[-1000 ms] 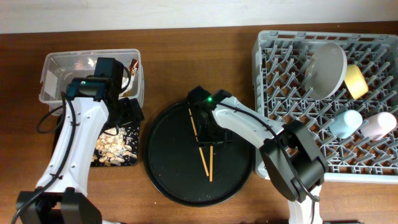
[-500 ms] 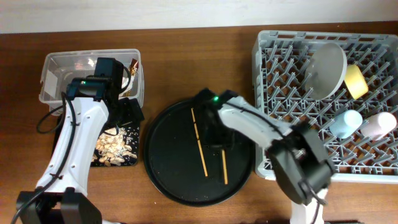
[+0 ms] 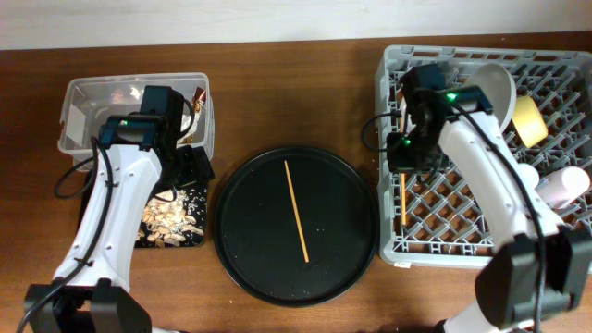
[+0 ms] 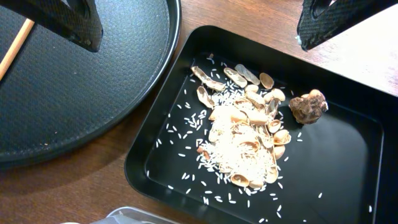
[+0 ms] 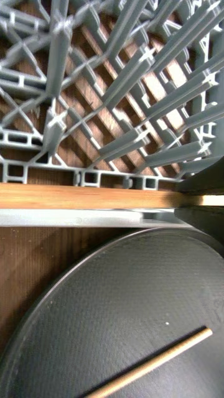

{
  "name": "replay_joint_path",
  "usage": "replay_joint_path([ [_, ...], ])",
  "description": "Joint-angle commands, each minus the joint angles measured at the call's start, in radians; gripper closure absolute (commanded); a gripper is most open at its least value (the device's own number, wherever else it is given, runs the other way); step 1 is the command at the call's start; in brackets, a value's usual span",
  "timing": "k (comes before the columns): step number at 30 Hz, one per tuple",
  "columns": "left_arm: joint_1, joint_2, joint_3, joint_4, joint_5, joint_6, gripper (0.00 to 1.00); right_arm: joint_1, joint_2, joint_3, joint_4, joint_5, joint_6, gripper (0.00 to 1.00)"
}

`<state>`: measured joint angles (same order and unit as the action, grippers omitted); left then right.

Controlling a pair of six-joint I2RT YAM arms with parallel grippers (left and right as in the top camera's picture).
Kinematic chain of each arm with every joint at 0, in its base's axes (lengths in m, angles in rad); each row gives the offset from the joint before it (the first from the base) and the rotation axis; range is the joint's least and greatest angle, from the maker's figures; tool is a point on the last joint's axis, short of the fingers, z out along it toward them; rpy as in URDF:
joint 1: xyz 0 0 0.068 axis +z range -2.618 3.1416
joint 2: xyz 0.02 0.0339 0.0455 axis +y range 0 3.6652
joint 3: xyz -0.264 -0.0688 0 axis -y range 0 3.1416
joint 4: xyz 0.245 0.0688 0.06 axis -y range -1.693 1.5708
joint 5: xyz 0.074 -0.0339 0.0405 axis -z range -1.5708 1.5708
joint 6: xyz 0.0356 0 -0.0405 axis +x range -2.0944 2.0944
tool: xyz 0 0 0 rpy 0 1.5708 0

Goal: Sort waste into correct bins and load items into the dishwasher rack
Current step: 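Grasp one orange chopstick with the right gripper and put it in the rack, then grasp the second orange chopstick with the right gripper and put it in the rack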

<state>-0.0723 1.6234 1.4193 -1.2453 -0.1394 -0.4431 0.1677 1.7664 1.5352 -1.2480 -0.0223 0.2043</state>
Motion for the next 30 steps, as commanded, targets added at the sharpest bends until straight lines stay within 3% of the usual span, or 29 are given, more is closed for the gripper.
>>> replay_joint_path([
  [1, 0.003, -0.019, 0.003, -0.001, -0.015, -0.009, 0.01, -0.005, 0.091, 0.0, 0.029, 0.012, -0.014, 0.95],
  [6, 0.003, -0.019, 0.003, -0.002, -0.015, -0.009, 0.01, -0.005, 0.087, 0.037, 0.03, 0.009, -0.014, 0.71],
  [11, -0.004, -0.019, 0.003, -0.001, -0.014, -0.009, 0.01, 0.031, 0.063, 0.32, -0.108, -0.078, -0.014, 0.65],
  [13, 0.003, -0.019, 0.003, -0.001, -0.015, -0.009, 0.01, 0.118, 0.067, 0.335, -0.086, -0.124, -0.013, 0.61],
  [16, 0.003, -0.019, 0.003, -0.001, -0.015, -0.009, 0.01, 0.242, 0.093, 0.28, -0.045, -0.125, -0.011, 0.43],
  [17, 0.003, -0.019, 0.003, -0.001, -0.015, -0.009, 0.01, 0.312, 0.116, 0.222, 0.01, -0.125, 0.021, 0.41],
  [25, 0.003, -0.019, 0.003, -0.002, -0.016, -0.009, 0.01, 0.515, 0.189, -0.111, 0.338, -0.122, 0.183, 0.41],
  [30, 0.003, -0.019, 0.003, -0.002, -0.015, -0.009, 0.0, 0.533, 0.189, -0.278, 0.476, -0.066, 0.262, 0.4],
])
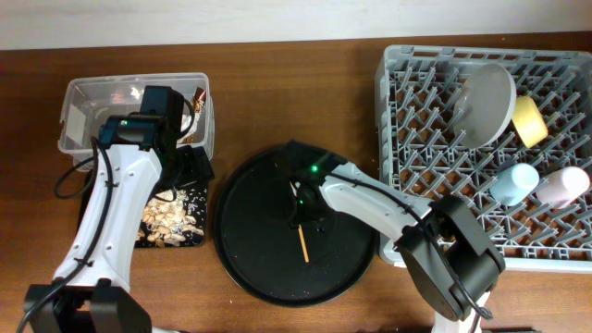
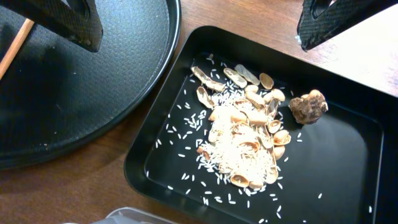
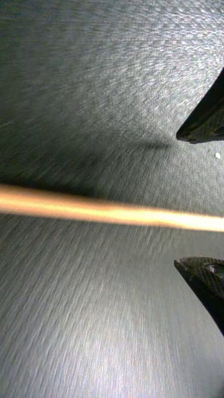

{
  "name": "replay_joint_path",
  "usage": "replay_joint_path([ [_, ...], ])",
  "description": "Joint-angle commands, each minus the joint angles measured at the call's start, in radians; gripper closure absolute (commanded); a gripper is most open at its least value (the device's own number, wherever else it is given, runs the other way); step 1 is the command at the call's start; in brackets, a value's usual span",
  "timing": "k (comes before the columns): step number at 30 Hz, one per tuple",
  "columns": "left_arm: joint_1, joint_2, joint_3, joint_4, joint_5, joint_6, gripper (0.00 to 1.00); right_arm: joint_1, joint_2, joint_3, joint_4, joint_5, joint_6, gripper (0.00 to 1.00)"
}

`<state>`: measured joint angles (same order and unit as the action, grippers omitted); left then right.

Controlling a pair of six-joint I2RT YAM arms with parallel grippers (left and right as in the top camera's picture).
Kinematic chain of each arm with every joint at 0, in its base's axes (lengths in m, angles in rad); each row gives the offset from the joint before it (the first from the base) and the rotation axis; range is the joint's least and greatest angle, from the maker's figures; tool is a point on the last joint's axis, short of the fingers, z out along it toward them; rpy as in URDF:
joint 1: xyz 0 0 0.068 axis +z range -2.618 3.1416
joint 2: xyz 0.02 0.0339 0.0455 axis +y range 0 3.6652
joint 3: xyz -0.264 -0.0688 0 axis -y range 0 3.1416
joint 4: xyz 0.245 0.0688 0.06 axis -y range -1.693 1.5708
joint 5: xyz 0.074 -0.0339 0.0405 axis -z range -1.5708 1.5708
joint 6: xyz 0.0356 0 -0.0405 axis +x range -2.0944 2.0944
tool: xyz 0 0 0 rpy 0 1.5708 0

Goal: Sort waste into correct bins and load items into the dishwasher rack
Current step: 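Grasp the second orange chopstick with the right gripper and put it in the rack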

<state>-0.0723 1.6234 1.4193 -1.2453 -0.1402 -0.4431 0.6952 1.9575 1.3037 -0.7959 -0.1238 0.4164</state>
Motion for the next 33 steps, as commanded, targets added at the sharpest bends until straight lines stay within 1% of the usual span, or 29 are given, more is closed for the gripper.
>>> replay_joint_path([
  [1, 0.003, -0.019, 0.003, -0.002, -0.014, -0.009, 0.01, 0.005, -0.002, -0.065, 0.026, 0.05, 0.051, 0.41],
  [2, 0.003, -0.019, 0.003, -0.001, -0.014, -0.009, 0.01, 0.005, -0.002, -0.073, 0.022, 0.065, 0.058, 0.42],
  [4, 0.003, -0.019, 0.002, -0.002, -0.014, -0.009, 0.01, 0.005, -0.002, -0.074, -0.01, 0.116, 0.084, 0.53],
  [6, 0.003, -0.019, 0.002, -0.003, -0.014, -0.009, 0.01, 0.005, -0.002, -0.074, -0.054, 0.172, 0.142, 0.58],
  [7, 0.003, -0.019, 0.002, -0.002, -0.014, -0.009, 0.01, 0.005, -0.002, -0.074, -0.068, 0.187, 0.151, 0.63],
  [10, 0.003, -0.019, 0.002, -0.002, -0.014, -0.009, 0.01, 0.005, -0.002, -0.074, -0.068, 0.188, 0.151, 0.79],
  [11, 0.003, -0.019, 0.002, -0.002, -0.014, -0.009, 0.01, 0.005, -0.002, -0.074, -0.068, 0.187, 0.151, 0.91],
  [12, 0.003, -0.019, 0.002, -0.002, -0.014, -0.009, 0.01, 0.005, -0.002, -0.074, -0.068, 0.184, 0.151, 0.95],
  [15, 0.003, -0.019, 0.002, -0.002, -0.014, -0.009, 0.01, 0.004, -0.013, -0.074, -0.079, 0.15, 0.15, 0.96],
  [17, 0.003, -0.019, 0.002, -0.002, -0.014, -0.009, 0.01, -0.001, -0.072, -0.043, -0.14, 0.163, 0.138, 0.96],
  [18, 0.003, -0.019, 0.002, -0.002, -0.014, -0.009, 0.01, -0.011, -0.119, -0.013, -0.183, 0.182, 0.116, 0.96],
  [20, 0.003, -0.019, 0.002, -0.005, -0.014, -0.009, 0.01, -0.049, -0.218, 0.05, -0.243, 0.193, 0.015, 0.96],
  [22, 0.003, -0.019, 0.002, -0.005, -0.014, -0.009, 0.01, -0.134, -0.317, 0.124, -0.316, 0.195, -0.095, 0.96],
  [24, 0.003, -0.019, 0.002, -0.005, -0.014, -0.009, 0.01, -0.26, -0.376, 0.177, -0.367, 0.219, -0.137, 0.96],
  [26, 0.003, -0.019, 0.002, -0.005, -0.014, -0.009, 0.01, -0.407, -0.385, 0.187, -0.375, 0.211, -0.184, 0.96],
  [27, 0.003, -0.019, 0.002, -0.004, -0.014, -0.009, 0.01, -0.454, -0.377, 0.187, -0.379, 0.208, -0.196, 0.96],
  [29, 0.003, -0.019, 0.002, -0.002, -0.014, -0.009, 0.01, -0.542, -0.337, 0.185, -0.378, 0.132, -0.249, 0.96],
  [31, 0.003, -0.019, 0.002, -0.002, -0.014, -0.009, 0.01, -0.573, -0.269, 0.172, -0.38, 0.115, -0.26, 0.96],
  [33, 0.003, -0.019, 0.002, -0.002, -0.014, -0.009, 0.01, -0.569, -0.211, 0.172, -0.371, 0.089, -0.261, 0.94],
])
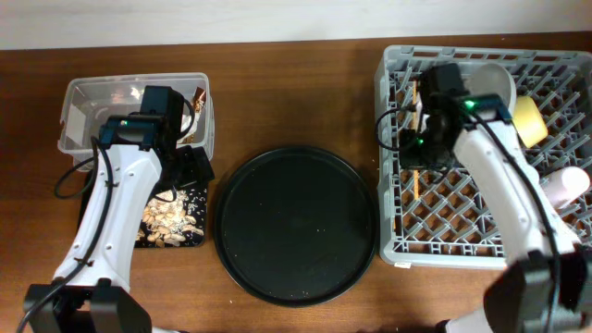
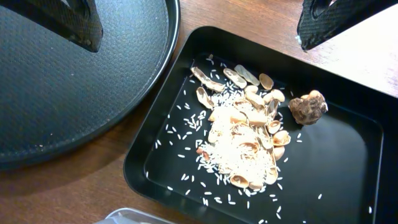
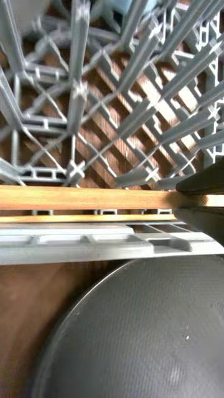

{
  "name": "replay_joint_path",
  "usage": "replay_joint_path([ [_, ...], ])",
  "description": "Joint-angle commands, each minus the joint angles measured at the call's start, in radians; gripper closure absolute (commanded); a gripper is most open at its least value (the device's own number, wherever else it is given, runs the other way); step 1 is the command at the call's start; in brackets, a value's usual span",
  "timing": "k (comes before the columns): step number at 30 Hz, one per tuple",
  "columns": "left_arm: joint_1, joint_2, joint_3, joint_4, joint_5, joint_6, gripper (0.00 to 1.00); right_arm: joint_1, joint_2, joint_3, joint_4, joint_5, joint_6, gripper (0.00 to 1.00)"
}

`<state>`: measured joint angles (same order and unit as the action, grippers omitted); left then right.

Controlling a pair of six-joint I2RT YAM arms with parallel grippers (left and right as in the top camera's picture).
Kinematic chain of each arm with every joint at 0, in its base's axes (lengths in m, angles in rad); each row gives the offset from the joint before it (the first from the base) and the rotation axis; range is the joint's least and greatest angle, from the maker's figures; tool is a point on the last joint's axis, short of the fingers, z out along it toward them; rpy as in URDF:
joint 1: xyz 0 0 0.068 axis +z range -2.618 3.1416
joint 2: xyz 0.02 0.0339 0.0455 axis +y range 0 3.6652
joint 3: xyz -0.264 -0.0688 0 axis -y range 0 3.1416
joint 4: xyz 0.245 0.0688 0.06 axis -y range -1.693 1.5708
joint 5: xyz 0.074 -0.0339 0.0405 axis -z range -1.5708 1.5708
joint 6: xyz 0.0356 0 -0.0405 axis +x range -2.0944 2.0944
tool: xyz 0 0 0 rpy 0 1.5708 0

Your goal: Sort waste into correct bins and load items into the dishwasher rack

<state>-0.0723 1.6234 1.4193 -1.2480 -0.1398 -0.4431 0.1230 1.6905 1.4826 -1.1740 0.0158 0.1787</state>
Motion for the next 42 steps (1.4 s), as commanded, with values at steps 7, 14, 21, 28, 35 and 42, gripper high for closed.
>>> replay_joint_path([
  [7, 0.003, -0.019, 0.002, -0.002, -0.014, -0.009, 0.01, 0.005, 0.089, -0.007, -0.006, -0.056, -0.025, 0.64],
  [14, 0.003, -0.019, 0.002, 0.006, -0.014, -0.009, 0.01, -0.141, -0.09, 0.016, -0.024, -0.13, -0.077, 0.27],
  [21, 0.003, -0.019, -0.042, -0.011, 0.102, 0.154, 0.01, -0.169, -0.086, -0.016, -0.171, -0.251, -0.153, 0.1],
  [28, 0.003, -0.136, -0.238, -0.034, 0.144, 0.154, 0.07, -0.169, -0.356, -0.271, -0.032, -0.228, -0.144, 0.02],
  [35, 0.003, -0.79, -0.533, 0.221, 0.134, 0.161, 0.01, -0.169, -0.935, -0.565, 0.148, -0.123, -0.063, 0.02],
  [42, 0.003, -0.949, -0.569, 0.266, 0.089, 0.161, 0.01, -0.169, -1.061, -0.576, 0.116, -0.116, -0.063, 0.02],
])
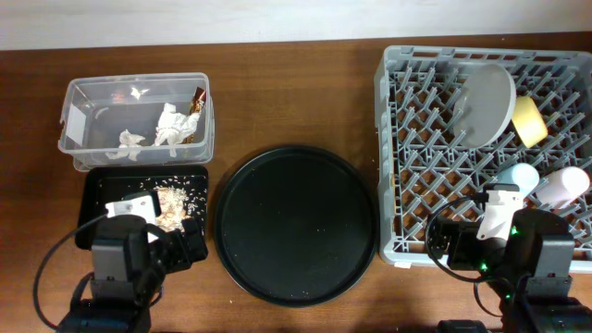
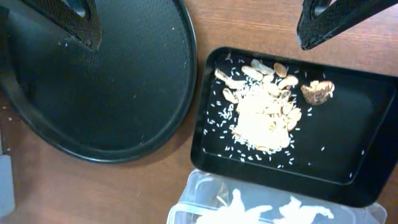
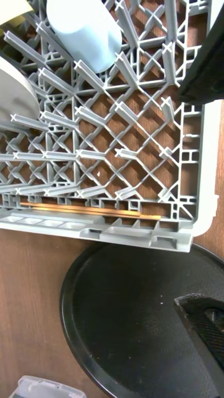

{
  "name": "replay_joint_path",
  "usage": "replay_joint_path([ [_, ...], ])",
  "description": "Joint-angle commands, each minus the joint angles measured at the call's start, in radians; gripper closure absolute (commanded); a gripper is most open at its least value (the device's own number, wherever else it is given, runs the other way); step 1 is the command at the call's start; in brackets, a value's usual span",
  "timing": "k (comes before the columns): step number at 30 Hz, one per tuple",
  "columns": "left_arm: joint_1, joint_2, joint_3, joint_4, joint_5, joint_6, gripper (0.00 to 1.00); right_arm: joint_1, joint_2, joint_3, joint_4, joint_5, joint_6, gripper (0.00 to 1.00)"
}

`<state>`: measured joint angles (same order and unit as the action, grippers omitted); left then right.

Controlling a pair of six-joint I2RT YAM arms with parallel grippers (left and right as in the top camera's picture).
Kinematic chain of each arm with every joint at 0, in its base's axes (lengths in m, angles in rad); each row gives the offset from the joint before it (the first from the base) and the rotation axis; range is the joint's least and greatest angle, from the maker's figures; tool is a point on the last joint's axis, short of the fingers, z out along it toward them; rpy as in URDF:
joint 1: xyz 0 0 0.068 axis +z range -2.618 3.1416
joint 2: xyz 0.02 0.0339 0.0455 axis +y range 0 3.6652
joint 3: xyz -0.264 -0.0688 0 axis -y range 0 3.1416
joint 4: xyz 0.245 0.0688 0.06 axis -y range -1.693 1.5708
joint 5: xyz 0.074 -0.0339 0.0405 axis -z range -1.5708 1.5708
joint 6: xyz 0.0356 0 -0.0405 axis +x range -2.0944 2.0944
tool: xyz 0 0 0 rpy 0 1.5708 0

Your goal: Sort waste into correct bins and load items into the dishwasher rack

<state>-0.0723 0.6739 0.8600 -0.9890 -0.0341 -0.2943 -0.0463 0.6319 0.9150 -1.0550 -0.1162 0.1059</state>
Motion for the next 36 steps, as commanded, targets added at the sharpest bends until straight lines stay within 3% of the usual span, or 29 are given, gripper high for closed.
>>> replay_joint_path([
  [1, 0.003, 0.0, -0.01, 0.007, -0.017, 0.012, 0.01, 0.0, -0.002, -0.009, -0.003, 0.016, 0.01, 0.02],
  [12, 0.003, 0.0, -0.01, 0.007, -0.017, 0.012, 0.01, 0.0, -0.03, -0.016, -0.003, 0.019, 0.006, 0.02],
  [15, 0.003, 0.0, -0.01, 0.007, -0.017, 0.012, 0.01, 0.0, -0.123, -0.053, 0.022, 0.137, -0.004, 0.02],
  [19, 0.003, 0.0, -0.01, 0.007, -0.017, 0.012, 0.01, 0.0, -0.349, -0.242, 0.272, 0.155, -0.004, 0.02],
  [24, 0.003, 0.0, -0.01, 0.007, -0.017, 0.012, 0.01, 0.029, -0.603, -0.604, 0.634, 0.155, -0.003, 0.02],
  [30, 0.003, 0.0, -0.01, 0.007, -0.017, 0.012, 0.0, 0.029, -0.629, -0.912, 1.262, 0.155, -0.001, 0.02],
  [33, 0.003, 0.0, -0.01, 0.007, -0.018, 0.012, 0.01, 0.028, -0.629, -0.909, 1.251, 0.155, 0.0, 0.02],
  [36, 0.003, 0.0, -0.01, 0.007, -0.017, 0.012, 0.0, 0.029, -0.629, -0.909, 1.051, 0.155, 0.0, 0.02],
])
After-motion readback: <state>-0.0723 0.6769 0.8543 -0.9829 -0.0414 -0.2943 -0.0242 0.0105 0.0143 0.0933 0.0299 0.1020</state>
